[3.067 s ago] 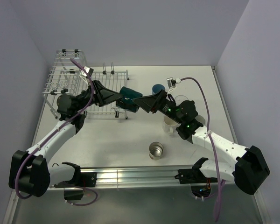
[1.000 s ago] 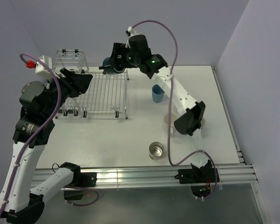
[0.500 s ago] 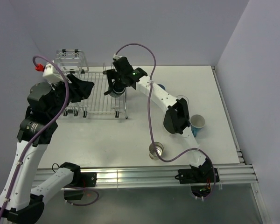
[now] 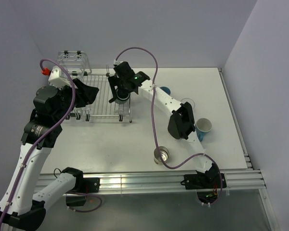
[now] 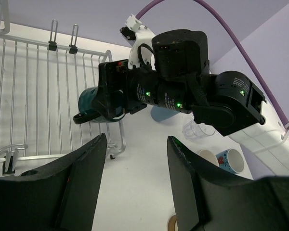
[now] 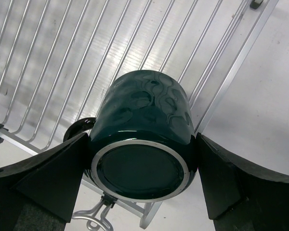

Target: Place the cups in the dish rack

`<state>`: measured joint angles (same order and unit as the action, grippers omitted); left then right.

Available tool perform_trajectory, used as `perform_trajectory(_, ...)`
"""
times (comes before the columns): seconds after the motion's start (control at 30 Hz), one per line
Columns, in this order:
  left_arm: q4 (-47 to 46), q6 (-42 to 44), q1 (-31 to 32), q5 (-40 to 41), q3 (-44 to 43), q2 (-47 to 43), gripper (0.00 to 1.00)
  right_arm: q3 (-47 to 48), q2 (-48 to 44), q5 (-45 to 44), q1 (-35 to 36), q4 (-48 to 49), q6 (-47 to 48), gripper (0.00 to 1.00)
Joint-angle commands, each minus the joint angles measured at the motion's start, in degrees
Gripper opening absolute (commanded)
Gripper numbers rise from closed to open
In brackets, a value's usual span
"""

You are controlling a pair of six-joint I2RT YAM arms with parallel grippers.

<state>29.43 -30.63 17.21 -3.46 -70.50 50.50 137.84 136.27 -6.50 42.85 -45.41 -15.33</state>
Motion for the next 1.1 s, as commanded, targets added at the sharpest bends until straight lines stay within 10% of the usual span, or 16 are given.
perform_trajectory(0.0,-2.27,1.28,-0.25,-1.02,-0.08,0.30,0.59,-0.46,-3.20,0.61,0.65,1.99,0.83,0.00)
perform_trajectory(0.57,-2.54,1.54,-0.25,-1.37,0.54,1.09,0.60,0.50,-1.27,1.32,2.85,-1.44,3.38,0.08)
perform_trajectory(1.07,-2.27,1.72,-0.25,-1.11,0.80,1.36,0.61,-0.91,-0.74,-0.62,5.14,0.23,4.78,0.68)
